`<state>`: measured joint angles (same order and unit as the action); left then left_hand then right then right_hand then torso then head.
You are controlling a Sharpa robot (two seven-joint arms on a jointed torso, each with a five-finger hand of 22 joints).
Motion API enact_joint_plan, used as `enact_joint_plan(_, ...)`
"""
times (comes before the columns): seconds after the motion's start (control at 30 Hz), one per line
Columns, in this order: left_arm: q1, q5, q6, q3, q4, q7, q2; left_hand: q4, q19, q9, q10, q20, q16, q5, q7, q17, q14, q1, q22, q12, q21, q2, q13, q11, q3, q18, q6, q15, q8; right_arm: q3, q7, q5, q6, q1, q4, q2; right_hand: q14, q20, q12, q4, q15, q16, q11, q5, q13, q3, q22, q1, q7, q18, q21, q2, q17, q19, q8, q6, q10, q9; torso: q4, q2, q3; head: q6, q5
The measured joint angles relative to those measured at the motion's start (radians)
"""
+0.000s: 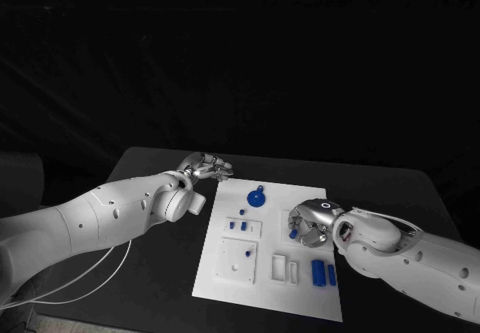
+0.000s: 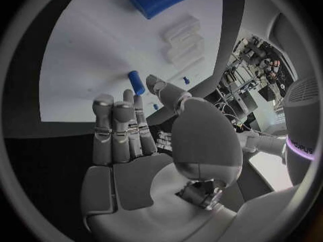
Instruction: Assemble the parts on the task board
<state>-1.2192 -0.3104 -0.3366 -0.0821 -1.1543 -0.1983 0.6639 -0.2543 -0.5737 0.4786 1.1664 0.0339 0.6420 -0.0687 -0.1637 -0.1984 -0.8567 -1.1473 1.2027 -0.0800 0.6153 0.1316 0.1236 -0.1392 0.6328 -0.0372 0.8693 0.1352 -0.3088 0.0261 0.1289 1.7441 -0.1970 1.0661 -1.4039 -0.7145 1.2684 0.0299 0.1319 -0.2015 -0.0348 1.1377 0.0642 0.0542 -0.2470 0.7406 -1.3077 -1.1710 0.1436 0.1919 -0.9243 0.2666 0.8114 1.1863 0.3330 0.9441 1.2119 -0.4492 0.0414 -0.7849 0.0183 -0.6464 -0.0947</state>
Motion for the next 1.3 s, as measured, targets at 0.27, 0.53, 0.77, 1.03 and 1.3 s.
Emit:
enact_joint_plan(0.27,0.0,0.0,0.0,0.0,0.0,0.0,0.0,0.0,0.0,0.0,0.0,0.0,0.0,0.0,0.0,0.0,0.0,0.0,0.0,0.0,0.0,0.0,0.0,0.0,0.0,0.0,0.0,0.0,0.0,0.009,0.017,0.038,-0.016,-0.014,0.023,0.023,0.006,0.0,0.019,0.021,-0.013,0.001,-0.016,0.0,-0.015,0.064,0.0,-0.006,-0.016,0.0,-0.012,-0.006,0.0,0.011,0.018,0.039,0.034,-0.008,0.0009,0.0,-0.0004,-0.006,-0.001)
enact_joint_plan(0.53,0.0,0.001,0.001,0.0,0.001,0.001,0.001,0.0,0.0,0.0,0.0,0.0,0.0,0.0,0.0,-0.001,0.0,0.0,0.0,0.0,-0.004,0.0,0.0,0.0,0.0,0.0,0.0,0.0,0.0,0.014,0.035,0.062,-0.052,-0.022,0.025,0.027,0.011,0.002,0.026,0.028,-0.021,0.005,-0.023,0.0,-0.021,0.078,0.0,0.001,-0.023,0.0,-0.017,-0.013,0.0,0.016,0.023,0.048,0.045,-0.011,0.0,0.0,-0.0009,-0.01,-0.004)
enact_joint_plan(0.77,0.0,0.001,0.001,0.0,0.001,0.001,0.0,0.0,0.0,0.0,0.0,0.0,0.0,0.0,0.0,-0.001,0.0,0.0,0.001,0.0,-0.004,0.0,0.0,0.0,0.0,0.0,0.0,0.0,0.0,0.016,0.046,0.076,-0.093,-0.027,0.018,0.026,0.025,0.009,0.045,0.034,-0.035,0.008,-0.028,0.0,-0.039,0.113,0.0,0.0,-0.037,0.0,-0.023,-0.025,0.0,0.027,0.046,0.087,0.054,-0.018,-0.0007,0.0,-0.0014,-0.011,-0.005)
enact_joint_plan(1.03,0.0,0.001,0.002,0.0,0.008,0.002,-0.004,0.0,0.0,0.0,0.0,0.0,0.0,0.0,0.0,-0.002,-0.004,0.0,0.001,0.0,-0.004,0.0,-0.001,0.0,0.0,0.0,0.0,-0.004,0.0,0.009,0.047,0.067,-0.162,-0.03,-0.027,-0.001,0.031,0.016,0.056,0.032,-0.041,0.008,-0.036,-0.001,-0.055,0.14,0.0,-0.001,-0.045,0.0,-0.031,-0.025,-0.001,0.038,0.056,0.105,0.065,-0.024,-0.0007,0.0,-0.0013,-0.011,-0.004)
enact_joint_plan(1.3,0.0,0.001,0.004,0.0,0.021,0.003,-0.007,0.0,0.0,0.0,0.0,0.0,0.0,0.0,0.0,-0.002,-0.004,0.0,0.001,0.0,-0.004,0.0,-0.001,0.0,0.0,0.0,0.0,-0.004,0.0,-0.021,0.049,0.053,-0.192,-0.028,-0.107,-0.024,0.034,0.016,0.06,0.026,-0.044,0.008,-0.036,-0.004,-0.061,0.146,0.0,-0.001,-0.046,0.0,-0.031,-0.025,-0.001,0.038,0.056,0.105,0.065,-0.024,-0.0007,0.001,-0.0012,-0.011,-0.01)
